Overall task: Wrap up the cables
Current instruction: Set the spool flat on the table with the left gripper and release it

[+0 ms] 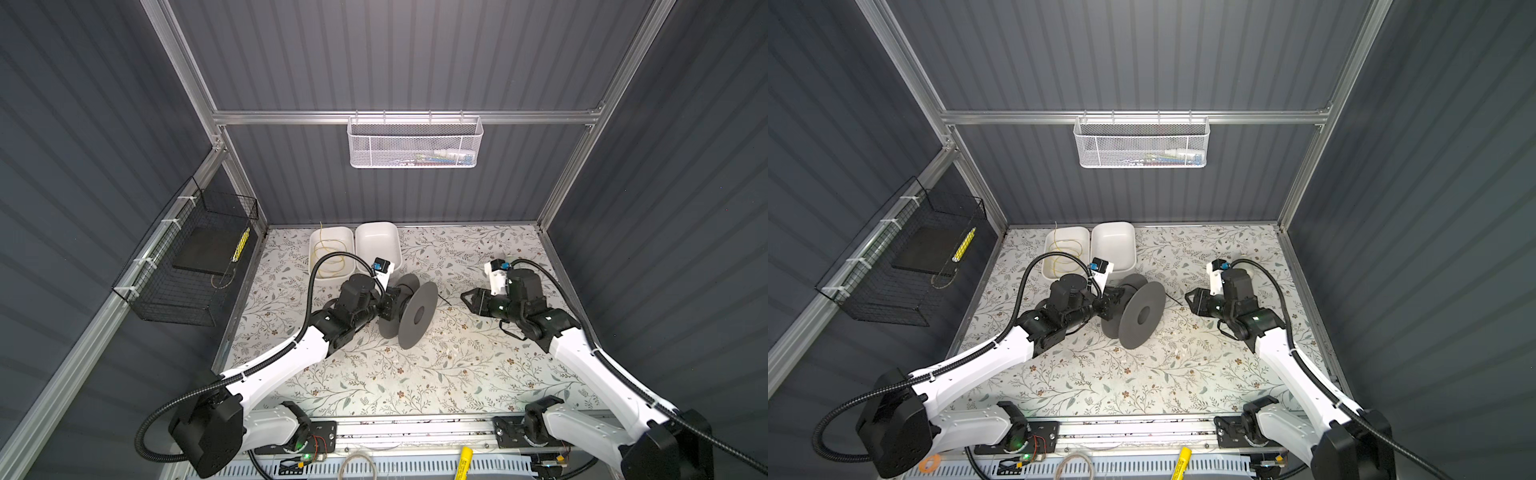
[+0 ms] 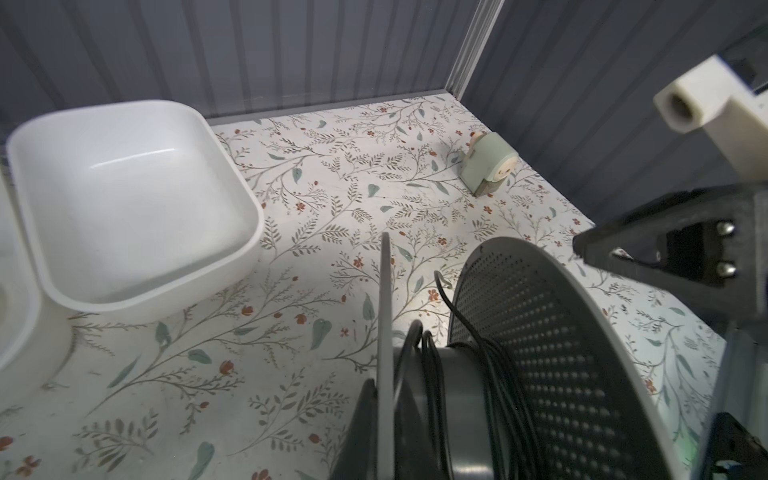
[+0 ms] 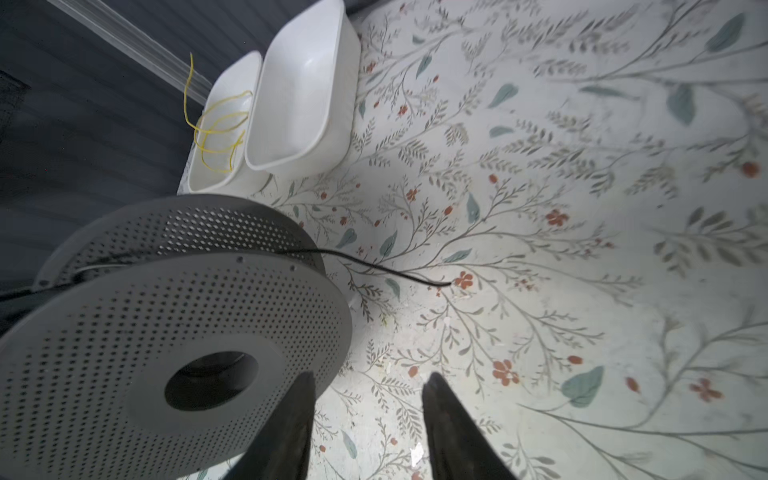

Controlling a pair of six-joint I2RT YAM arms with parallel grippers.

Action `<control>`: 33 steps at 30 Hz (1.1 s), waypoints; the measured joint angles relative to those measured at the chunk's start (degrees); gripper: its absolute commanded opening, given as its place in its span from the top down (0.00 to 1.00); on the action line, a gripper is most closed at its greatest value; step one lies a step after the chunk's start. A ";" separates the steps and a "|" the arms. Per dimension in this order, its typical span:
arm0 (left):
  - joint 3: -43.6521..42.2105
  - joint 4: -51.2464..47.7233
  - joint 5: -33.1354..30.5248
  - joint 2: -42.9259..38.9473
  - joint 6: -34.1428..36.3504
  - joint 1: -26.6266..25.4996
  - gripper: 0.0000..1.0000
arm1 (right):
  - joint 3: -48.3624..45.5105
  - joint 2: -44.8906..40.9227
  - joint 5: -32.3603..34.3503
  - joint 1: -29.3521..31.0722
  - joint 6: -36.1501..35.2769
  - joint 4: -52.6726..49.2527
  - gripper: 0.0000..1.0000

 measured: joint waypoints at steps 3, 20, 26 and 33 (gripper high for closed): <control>-1.92 3.93 4.59 1.33 -3.39 1.27 1.00 | 1.07 0.98 0.55 -0.55 -0.04 -0.26 0.52; -7.10 25.27 29.33 14.69 -16.90 10.93 1.00 | 5.66 15.19 -1.07 -0.55 -0.09 4.33 0.47; -7.80 28.92 33.51 19.61 -18.88 11.21 1.00 | 6.16 16.92 -1.60 -0.55 -0.09 6.14 0.46; -7.80 33.27 36.35 24.06 -21.33 11.72 1.00 | 6.16 17.88 -2.03 -0.55 -0.07 6.67 0.45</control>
